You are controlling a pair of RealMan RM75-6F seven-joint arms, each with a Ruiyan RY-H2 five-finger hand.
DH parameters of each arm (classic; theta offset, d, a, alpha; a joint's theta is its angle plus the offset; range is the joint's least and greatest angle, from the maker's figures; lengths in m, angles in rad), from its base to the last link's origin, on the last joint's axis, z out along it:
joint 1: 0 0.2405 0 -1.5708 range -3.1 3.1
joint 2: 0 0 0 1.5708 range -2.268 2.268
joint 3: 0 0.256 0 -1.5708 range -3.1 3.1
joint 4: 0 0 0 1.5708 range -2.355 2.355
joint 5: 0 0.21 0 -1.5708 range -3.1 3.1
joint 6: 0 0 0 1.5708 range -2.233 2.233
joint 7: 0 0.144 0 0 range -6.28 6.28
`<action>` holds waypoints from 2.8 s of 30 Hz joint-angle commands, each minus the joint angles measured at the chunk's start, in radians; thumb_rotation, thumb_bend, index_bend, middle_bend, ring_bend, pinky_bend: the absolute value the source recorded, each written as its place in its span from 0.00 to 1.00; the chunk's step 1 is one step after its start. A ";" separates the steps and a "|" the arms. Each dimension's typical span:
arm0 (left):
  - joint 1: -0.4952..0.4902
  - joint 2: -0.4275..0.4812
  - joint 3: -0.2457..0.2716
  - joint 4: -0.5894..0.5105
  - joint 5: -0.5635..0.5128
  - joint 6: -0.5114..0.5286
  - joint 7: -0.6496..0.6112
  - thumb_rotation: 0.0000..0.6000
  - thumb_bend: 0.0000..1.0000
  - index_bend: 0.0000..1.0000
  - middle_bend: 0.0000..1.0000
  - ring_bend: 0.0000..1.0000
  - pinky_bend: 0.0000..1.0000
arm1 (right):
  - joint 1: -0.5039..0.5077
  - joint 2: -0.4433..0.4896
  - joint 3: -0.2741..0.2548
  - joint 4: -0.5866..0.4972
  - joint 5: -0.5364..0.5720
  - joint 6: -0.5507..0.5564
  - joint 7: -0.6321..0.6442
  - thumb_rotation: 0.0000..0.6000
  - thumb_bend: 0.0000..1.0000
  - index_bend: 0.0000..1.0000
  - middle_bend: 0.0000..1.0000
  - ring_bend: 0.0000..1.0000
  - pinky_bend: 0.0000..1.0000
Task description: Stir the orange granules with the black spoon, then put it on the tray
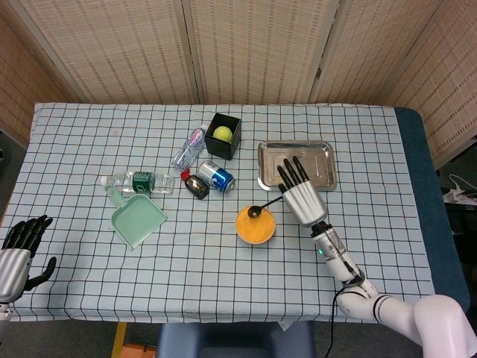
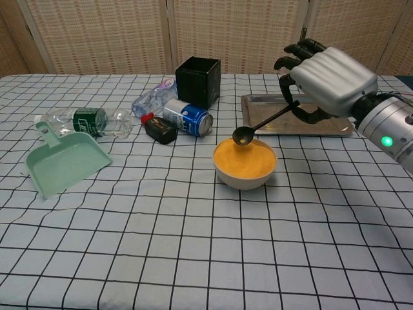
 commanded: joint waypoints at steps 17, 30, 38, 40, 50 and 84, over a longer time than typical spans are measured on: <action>-0.002 0.000 0.001 0.001 0.000 -0.004 -0.001 1.00 0.45 0.00 0.01 0.00 0.05 | 0.007 0.005 -0.012 0.058 -0.076 0.055 -0.066 1.00 0.34 0.82 0.19 0.00 0.05; -0.002 0.001 0.001 0.003 0.000 -0.004 -0.004 1.00 0.45 0.00 0.01 0.00 0.05 | 0.024 -0.041 -0.032 0.146 -0.127 0.070 -0.116 1.00 0.34 0.82 0.20 0.00 0.05; 0.000 0.003 0.001 0.001 0.002 0.002 -0.008 1.00 0.45 0.00 0.01 0.00 0.05 | 0.030 -0.048 -0.059 0.152 -0.169 0.079 -0.140 1.00 0.34 0.83 0.20 0.00 0.05; 0.000 0.004 0.001 0.001 0.003 0.002 -0.009 1.00 0.45 0.00 0.01 0.00 0.05 | 0.030 -0.044 -0.065 0.147 -0.180 0.085 -0.148 1.00 0.34 0.83 0.20 0.00 0.05; 0.003 0.007 0.004 -0.003 0.011 0.010 -0.013 1.00 0.45 0.00 0.01 0.00 0.05 | 0.023 -0.008 -0.106 0.085 -0.243 0.105 -0.196 1.00 0.34 0.84 0.20 0.00 0.06; -0.002 0.006 0.008 -0.004 0.019 0.004 -0.013 1.00 0.45 0.00 0.01 0.00 0.05 | 0.022 0.040 -0.040 0.048 -0.238 0.078 -0.252 1.00 0.34 0.84 0.20 0.00 0.06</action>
